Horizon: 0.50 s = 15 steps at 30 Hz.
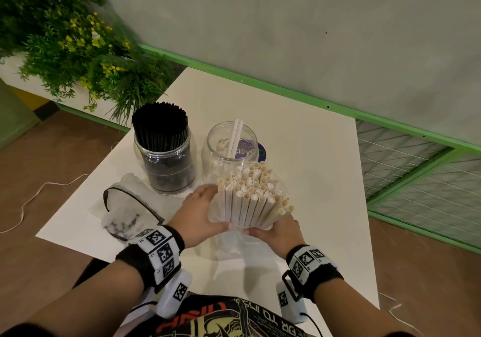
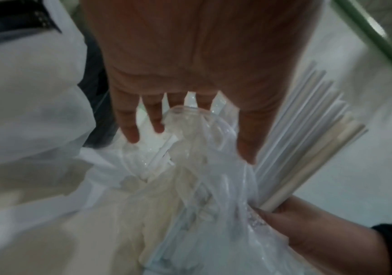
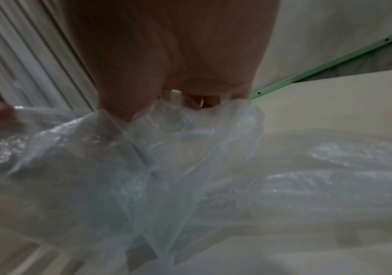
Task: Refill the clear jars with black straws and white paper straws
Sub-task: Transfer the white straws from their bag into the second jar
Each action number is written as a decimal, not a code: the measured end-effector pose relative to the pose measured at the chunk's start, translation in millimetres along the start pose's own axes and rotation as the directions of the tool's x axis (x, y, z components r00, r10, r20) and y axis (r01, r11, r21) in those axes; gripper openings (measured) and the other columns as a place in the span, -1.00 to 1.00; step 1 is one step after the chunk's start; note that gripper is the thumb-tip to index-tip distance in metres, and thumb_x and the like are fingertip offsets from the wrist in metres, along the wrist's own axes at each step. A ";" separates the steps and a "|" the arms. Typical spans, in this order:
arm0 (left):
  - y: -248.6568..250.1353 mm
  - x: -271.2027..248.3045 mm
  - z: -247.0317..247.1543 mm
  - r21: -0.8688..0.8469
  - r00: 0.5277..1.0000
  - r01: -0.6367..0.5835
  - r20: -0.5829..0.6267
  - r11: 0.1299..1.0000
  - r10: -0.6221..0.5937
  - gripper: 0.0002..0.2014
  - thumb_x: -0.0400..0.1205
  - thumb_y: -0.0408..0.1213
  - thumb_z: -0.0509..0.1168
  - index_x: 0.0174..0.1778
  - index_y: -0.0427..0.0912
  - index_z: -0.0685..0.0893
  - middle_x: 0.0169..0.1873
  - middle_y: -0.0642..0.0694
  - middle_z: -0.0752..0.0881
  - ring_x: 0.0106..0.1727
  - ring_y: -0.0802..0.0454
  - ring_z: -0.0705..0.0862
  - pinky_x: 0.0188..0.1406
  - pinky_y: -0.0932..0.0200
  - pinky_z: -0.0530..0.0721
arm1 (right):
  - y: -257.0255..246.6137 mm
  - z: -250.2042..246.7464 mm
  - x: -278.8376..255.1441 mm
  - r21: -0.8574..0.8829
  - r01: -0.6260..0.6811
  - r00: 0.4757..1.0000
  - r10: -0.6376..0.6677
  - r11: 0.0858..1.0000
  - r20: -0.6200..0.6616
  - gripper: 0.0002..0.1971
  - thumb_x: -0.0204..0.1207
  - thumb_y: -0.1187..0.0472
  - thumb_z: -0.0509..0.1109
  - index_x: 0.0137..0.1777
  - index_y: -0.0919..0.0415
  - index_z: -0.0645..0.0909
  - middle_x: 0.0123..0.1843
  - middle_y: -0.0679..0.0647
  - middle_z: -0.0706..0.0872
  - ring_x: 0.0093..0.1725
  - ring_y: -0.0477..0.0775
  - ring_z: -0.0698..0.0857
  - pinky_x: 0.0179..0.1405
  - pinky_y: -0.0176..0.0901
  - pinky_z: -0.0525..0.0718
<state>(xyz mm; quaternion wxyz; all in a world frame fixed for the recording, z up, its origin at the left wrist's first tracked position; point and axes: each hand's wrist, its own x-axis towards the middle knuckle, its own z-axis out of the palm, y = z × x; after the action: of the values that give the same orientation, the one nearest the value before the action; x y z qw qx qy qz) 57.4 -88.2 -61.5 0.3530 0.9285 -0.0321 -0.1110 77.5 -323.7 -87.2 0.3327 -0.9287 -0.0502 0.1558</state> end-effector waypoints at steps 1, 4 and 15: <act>2.2 -1.6 -0.8 0.003 0.999 -0.018 -0.036 1.000 0.018 0.07 0.23 0.47 0.24 0.63 -0.05 0.27 0.56 0.02 0.28 0.57 0.00 0.25 0.59 0.04 0.25 | 1.0 0.6 0.4 0.004 0.003 1.000 -0.003 1.000 -0.007 -0.29 0.01 -0.54 0.41 0.16 -0.22 0.65 0.00 -0.25 0.75 0.07 -0.06 0.70 0.13 0.11 0.66; 5.5 -1.2 2.5 0.026 0.998 -0.012 -0.069 1.000 0.013 0.05 0.23 0.51 0.16 0.58 -0.06 0.35 0.47 0.04 0.34 0.52 -0.01 0.31 0.52 0.10 0.28 | 4.1 5.0 0.6 -0.055 0.031 0.999 -0.032 0.998 -0.033 -0.20 0.04 -0.56 0.37 0.29 -0.21 0.56 0.09 -0.20 0.70 0.10 -0.06 0.66 0.13 0.09 0.66; 3.2 6.6 9.0 0.021 0.999 0.031 -0.024 0.999 -0.031 -0.30 0.43 0.19 0.43 0.49 0.07 0.46 0.38 0.00 0.40 0.46 -0.08 0.39 0.50 0.00 0.35 | 5.3 2.5 -17.3 0.062 0.152 0.967 -0.136 0.986 -0.215 -0.35 0.21 -0.11 0.64 0.29 -0.24 0.46 0.28 -0.12 0.43 0.26 0.00 0.51 0.34 0.13 0.53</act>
<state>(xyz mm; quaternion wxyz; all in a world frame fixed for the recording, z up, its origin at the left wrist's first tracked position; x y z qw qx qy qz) 61.8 -97.4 -67.2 0.3415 0.9339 -0.0148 -0.1051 60.3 -329.8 -87.9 0.3828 -0.9201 -0.0760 0.0343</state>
